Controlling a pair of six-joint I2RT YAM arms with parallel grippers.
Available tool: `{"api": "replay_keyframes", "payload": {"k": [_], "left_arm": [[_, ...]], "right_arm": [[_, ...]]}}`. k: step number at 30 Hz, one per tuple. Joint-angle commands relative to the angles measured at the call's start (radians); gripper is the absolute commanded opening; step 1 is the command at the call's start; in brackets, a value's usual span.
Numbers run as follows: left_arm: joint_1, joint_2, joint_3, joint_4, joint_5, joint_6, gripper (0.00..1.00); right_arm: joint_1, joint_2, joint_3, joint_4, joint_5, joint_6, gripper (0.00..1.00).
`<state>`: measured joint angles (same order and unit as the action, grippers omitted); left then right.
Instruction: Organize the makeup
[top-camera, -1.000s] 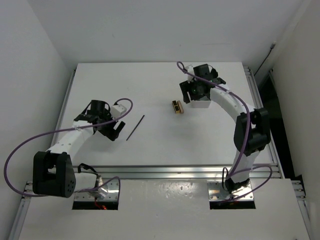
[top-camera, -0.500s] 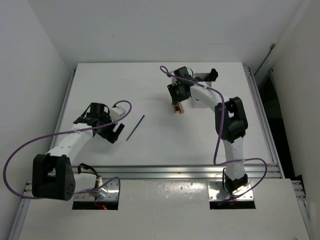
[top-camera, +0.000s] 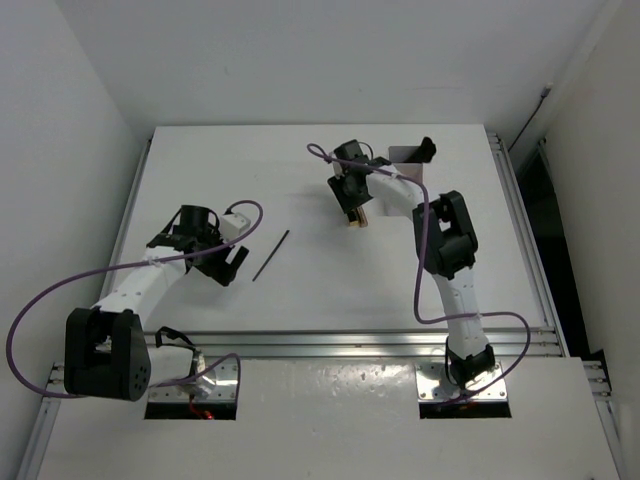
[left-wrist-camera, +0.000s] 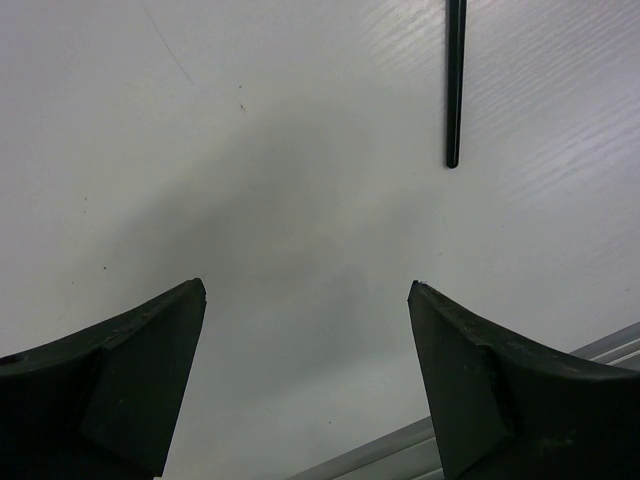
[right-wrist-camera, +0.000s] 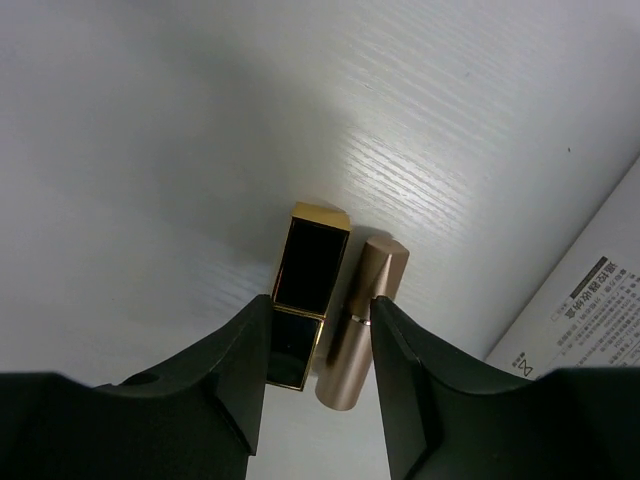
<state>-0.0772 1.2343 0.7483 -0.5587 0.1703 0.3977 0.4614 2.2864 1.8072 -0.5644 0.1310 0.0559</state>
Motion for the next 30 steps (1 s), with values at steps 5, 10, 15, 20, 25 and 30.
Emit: {"api": "replay_keyframes", "payload": {"k": [5, 10, 15, 20, 25, 30], "left_arm": [[0.013, 0.004, 0.005, 0.020, 0.001, -0.014, 0.89], [0.013, 0.004, 0.005, 0.020, 0.001, -0.014, 0.89], [0.013, 0.004, 0.005, 0.020, 0.001, -0.014, 0.89], [0.013, 0.004, 0.005, 0.020, 0.001, -0.005, 0.89], [0.022, 0.004, 0.005, 0.020, 0.001, -0.005, 0.89], [0.022, 0.004, 0.005, 0.020, 0.001, 0.004, 0.89]], "right_arm": [[0.020, -0.001, 0.006, 0.008, -0.056, -0.010, 0.42], [0.022, 0.007, 0.004, 0.012, -0.108, 0.019, 0.42], [0.017, 0.025, 0.003, -0.018, -0.120, 0.044, 0.42], [0.019, 0.050, 0.024, -0.064, -0.076, 0.039, 0.42], [0.019, 0.077, 0.076, -0.150, -0.033, 0.007, 0.41], [0.036, 0.041, 0.038, -0.175, -0.047, -0.017, 0.38]]}}
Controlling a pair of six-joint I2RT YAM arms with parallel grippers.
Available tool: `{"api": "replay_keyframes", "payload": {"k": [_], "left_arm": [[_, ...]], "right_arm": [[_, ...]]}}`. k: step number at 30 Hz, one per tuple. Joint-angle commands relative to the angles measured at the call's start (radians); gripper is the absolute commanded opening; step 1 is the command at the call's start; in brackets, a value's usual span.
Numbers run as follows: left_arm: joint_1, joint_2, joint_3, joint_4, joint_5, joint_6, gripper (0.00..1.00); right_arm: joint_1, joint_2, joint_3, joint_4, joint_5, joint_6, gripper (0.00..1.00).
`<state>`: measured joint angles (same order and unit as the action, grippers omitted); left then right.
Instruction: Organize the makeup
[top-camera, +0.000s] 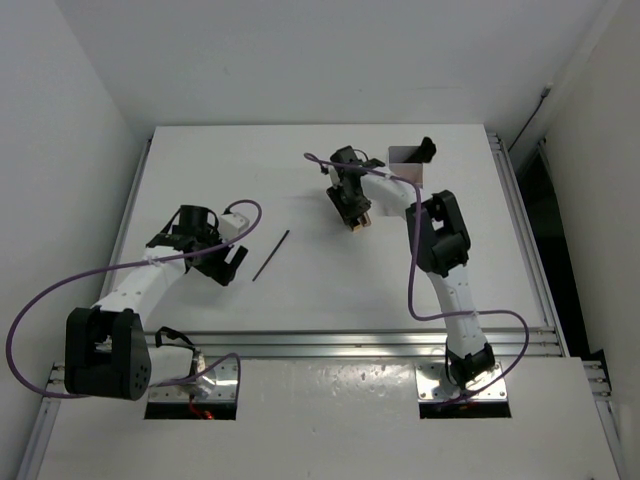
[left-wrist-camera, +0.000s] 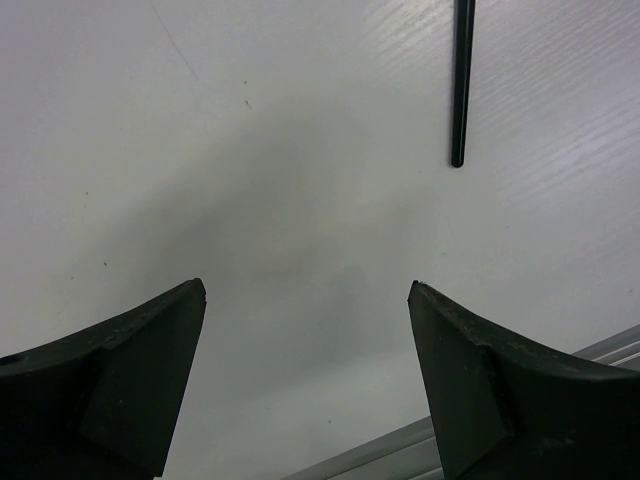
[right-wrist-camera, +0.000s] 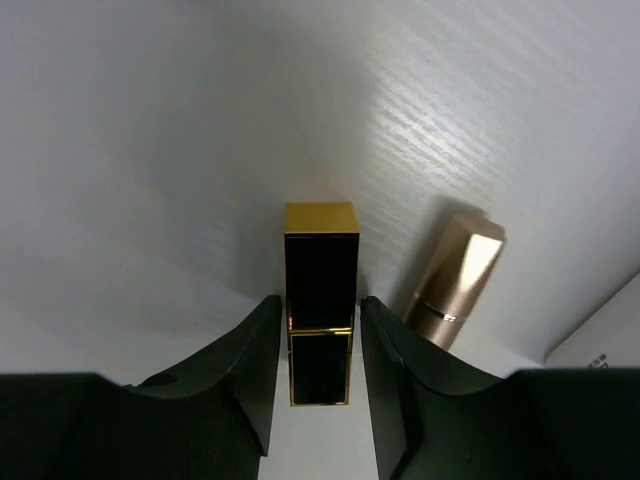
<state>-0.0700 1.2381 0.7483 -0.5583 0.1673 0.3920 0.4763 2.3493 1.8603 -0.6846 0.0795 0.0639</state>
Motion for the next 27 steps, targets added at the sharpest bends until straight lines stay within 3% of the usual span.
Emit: {"api": "replay_keyframes", "payload": {"k": [1, 6, 13, 17, 20, 21, 23, 24, 25, 27], "left_arm": [[0.015, 0.000, 0.005, 0.020, 0.005, 0.010, 0.89], [0.015, 0.000, 0.005, 0.020, 0.005, 0.010, 0.89], [0.015, 0.000, 0.005, 0.020, 0.005, 0.010, 0.89], [0.015, 0.000, 0.005, 0.020, 0.005, 0.010, 0.89], [0.015, 0.000, 0.014, 0.020, 0.005, 0.010, 0.89], [0.015, 0.000, 0.014, 0.020, 0.005, 0.010, 0.89], [0.015, 0.000, 0.014, 0.020, 0.005, 0.010, 0.89], [0.015, 0.000, 0.014, 0.020, 0.005, 0.010, 0.89], [0.015, 0.000, 0.005, 0.020, 0.005, 0.010, 0.89], [0.024, -0.009, 0.005, 0.020, 0.005, 0.010, 0.89]], "right_arm": [[0.025, -0.039, -0.029, -0.049, 0.003, -0.047, 0.37], [0.035, -0.050, -0.073, -0.003, 0.003, -0.036, 0.31], [0.035, -0.071, -0.059, 0.034, -0.075, -0.016, 0.02], [0.031, -0.180, -0.133, 0.143, -0.150, 0.007, 0.00], [0.010, -0.310, -0.251, 0.321, -0.175, 0.048, 0.00], [-0.011, -0.338, -0.285, 0.482, -0.176, 0.062, 0.00], [-0.057, -0.458, -0.438, 0.597, -0.173, 0.112, 0.00], [-0.073, -0.485, -0.475, 0.769, -0.170, 0.128, 0.00], [-0.090, -0.554, -0.577, 0.821, -0.164, 0.142, 0.00], [-0.151, -0.590, -0.630, 0.945, -0.149, 0.149, 0.00]]}}
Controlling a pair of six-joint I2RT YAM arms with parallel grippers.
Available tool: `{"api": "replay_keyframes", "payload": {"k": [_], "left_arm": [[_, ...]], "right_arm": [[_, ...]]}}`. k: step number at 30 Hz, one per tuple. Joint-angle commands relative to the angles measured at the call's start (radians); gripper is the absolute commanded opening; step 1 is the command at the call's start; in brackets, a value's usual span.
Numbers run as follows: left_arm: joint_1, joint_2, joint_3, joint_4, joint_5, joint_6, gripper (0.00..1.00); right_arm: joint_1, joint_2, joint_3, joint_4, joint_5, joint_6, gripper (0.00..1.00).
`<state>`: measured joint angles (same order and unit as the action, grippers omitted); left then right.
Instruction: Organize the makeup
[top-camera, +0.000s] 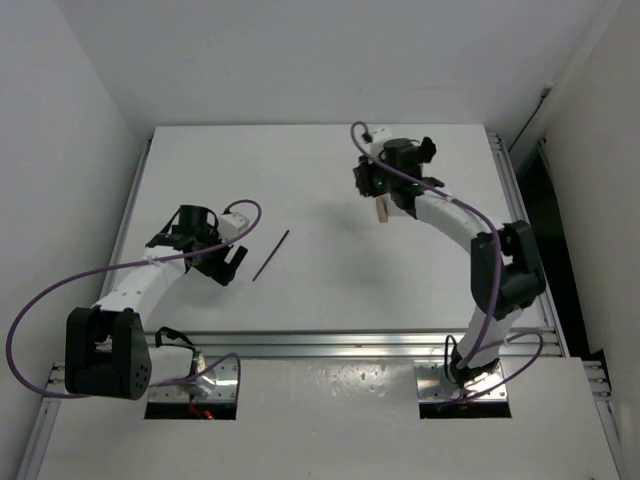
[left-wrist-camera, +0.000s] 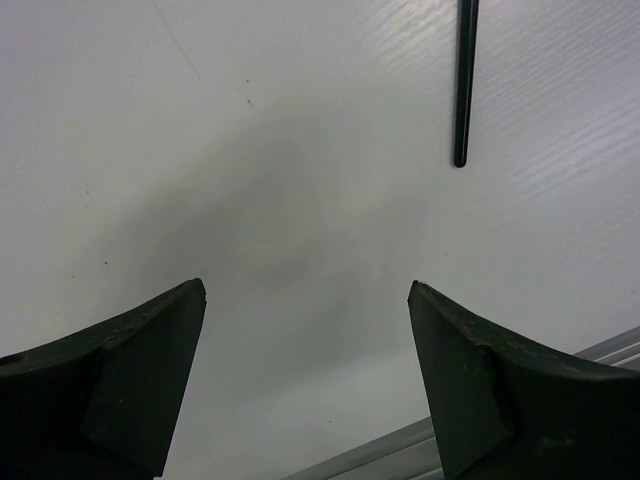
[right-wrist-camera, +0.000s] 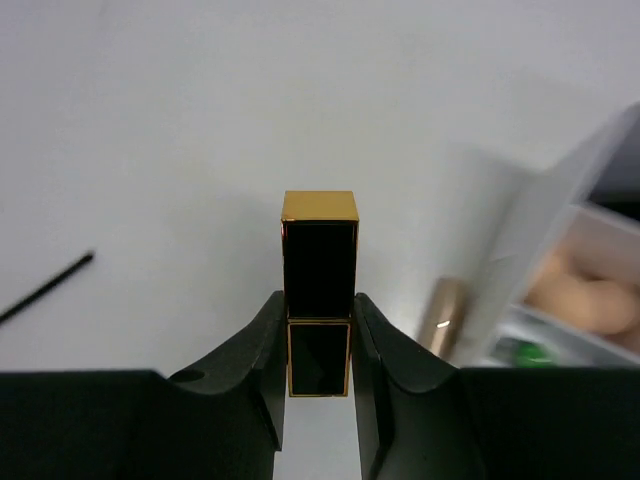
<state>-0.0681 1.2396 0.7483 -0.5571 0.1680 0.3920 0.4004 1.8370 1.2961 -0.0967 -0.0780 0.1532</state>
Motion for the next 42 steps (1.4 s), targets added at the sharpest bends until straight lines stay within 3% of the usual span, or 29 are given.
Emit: {"api": "replay_keyframes", "payload": {"k": [1, 8, 30, 35, 38, 39, 42], "left_arm": [[0.022, -0.011, 0.005, 0.019, 0.004, 0.010, 0.89], [0.022, -0.011, 0.005, 0.019, 0.004, 0.010, 0.89], [0.022, -0.002, 0.005, 0.019, 0.004, 0.010, 0.89], [0.022, -0.002, 0.005, 0.019, 0.004, 0.010, 0.89], [0.022, -0.002, 0.005, 0.019, 0.004, 0.010, 0.89], [0.022, -0.002, 0.005, 0.019, 0.004, 0.010, 0.89], [0.022, -0.002, 0.005, 0.019, 0.004, 0.010, 0.89]], "right_arm": [[-0.087, -0.112, -0.131, 0.421, 0.017, 0.033, 0.00], [-0.239, -0.127, -0.379, 0.831, 0.116, 0.014, 0.00], [-0.308, 0.027, -0.552, 1.155, 0.083, 0.075, 0.00], [-0.308, 0.030, -0.569, 1.161, 0.084, 0.088, 0.00], [-0.309, 0.024, -0.592, 1.164, 0.083, 0.103, 0.17], [-0.311, 0.015, -0.604, 1.166, 0.084, 0.112, 0.27], [-0.310, -0.014, -0.621, 1.164, 0.084, 0.120, 0.41]]}}
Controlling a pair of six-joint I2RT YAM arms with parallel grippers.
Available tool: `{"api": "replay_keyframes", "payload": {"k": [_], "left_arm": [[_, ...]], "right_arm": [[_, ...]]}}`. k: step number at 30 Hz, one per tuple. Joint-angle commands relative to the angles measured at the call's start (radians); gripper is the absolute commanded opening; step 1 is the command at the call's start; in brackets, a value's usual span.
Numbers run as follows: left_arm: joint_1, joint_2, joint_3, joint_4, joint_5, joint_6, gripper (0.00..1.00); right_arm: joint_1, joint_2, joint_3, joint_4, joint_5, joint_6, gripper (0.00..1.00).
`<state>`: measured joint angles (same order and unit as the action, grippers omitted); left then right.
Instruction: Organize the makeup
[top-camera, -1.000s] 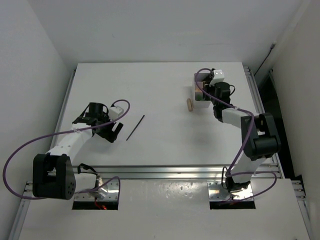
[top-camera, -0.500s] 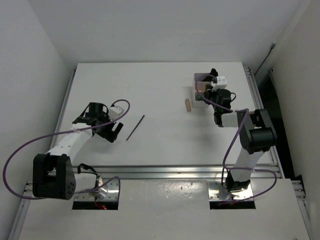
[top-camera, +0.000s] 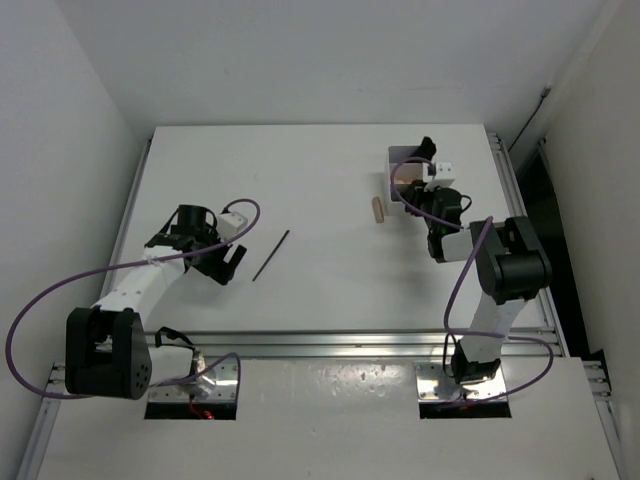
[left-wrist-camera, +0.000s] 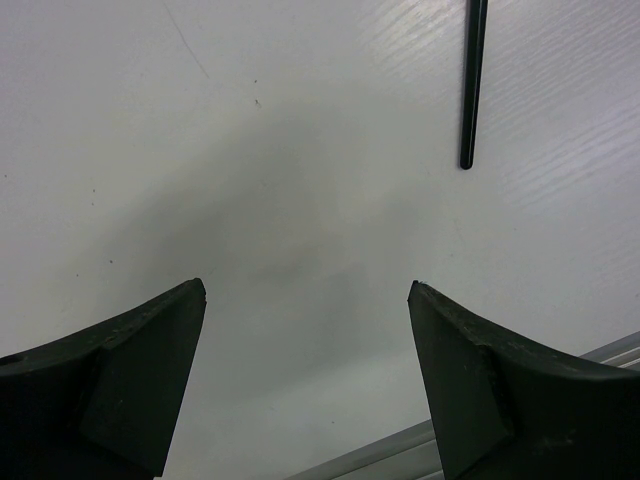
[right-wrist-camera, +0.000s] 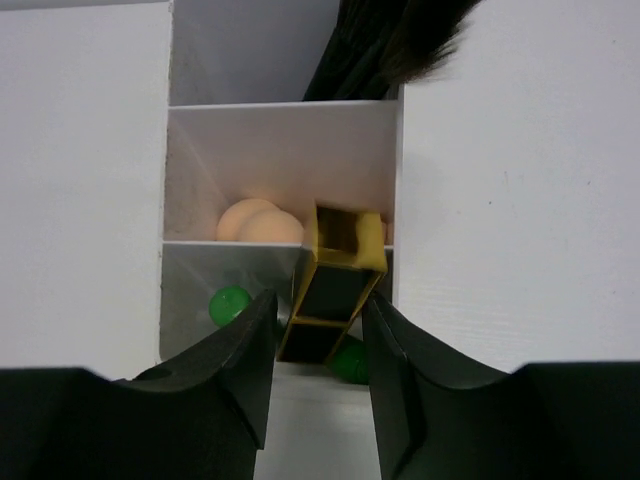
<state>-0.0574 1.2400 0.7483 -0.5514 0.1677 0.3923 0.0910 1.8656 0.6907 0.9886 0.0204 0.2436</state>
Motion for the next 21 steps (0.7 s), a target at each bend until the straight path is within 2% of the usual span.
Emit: {"api": "replay_keyframes", "payload": {"k": [1, 10, 11, 13, 14, 15, 16, 17, 18, 19, 21], "left_arm": [[0.011, -0.002, 0.005, 0.013, 0.004, 0.010, 0.89], [0.011, -0.002, 0.014, 0.013, 0.013, 0.010, 0.89], [0.011, -0.002, 0.014, 0.013, 0.013, 0.019, 0.89], [0.011, -0.002, 0.014, 0.013, 0.013, 0.019, 0.89], [0.011, -0.002, 0.014, 0.013, 0.022, 0.019, 0.89], [0.011, -0.002, 0.014, 0.013, 0.023, 0.019, 0.89], [0.011, -0.002, 0.014, 0.013, 0.023, 0.019, 0.89], [0.011, -0.002, 0.014, 0.013, 0.023, 0.019, 0.89], [0.011, -0.002, 0.005, 0.013, 0.032, 0.019, 0.89], [0.011, -0.002, 0.005, 0.013, 0.032, 0.019, 0.89], [0.011, -0.002, 0.005, 0.013, 0.032, 0.019, 0.89]], "right_arm": [[0.004, -0.051, -0.016, 0.067, -0.037, 0.028, 0.43], [0.022, -0.193, 0.024, -0.082, -0.069, -0.070, 0.56], [0.035, -0.206, 0.035, -0.194, -0.068, -0.087, 0.58], [0.080, -0.252, 0.101, -0.301, -0.051, -0.116, 0.59], [0.098, -0.261, 0.127, -0.433, -0.042, -0.144, 0.61], [0.108, -0.267, 0.223, -0.591, -0.037, -0.153, 0.61], [0.146, -0.260, 0.265, -0.669, -0.030, -0.174, 0.61], [0.165, -0.244, 0.304, -0.841, -0.022, -0.178, 0.61], [0.174, -0.200, 0.425, -0.984, 0.016, -0.168, 0.61], [0.211, -0.177, 0.461, -1.130, 0.033, -0.159, 0.60], [0.228, -0.101, 0.565, -1.262, 0.061, -0.118, 0.53]]}}
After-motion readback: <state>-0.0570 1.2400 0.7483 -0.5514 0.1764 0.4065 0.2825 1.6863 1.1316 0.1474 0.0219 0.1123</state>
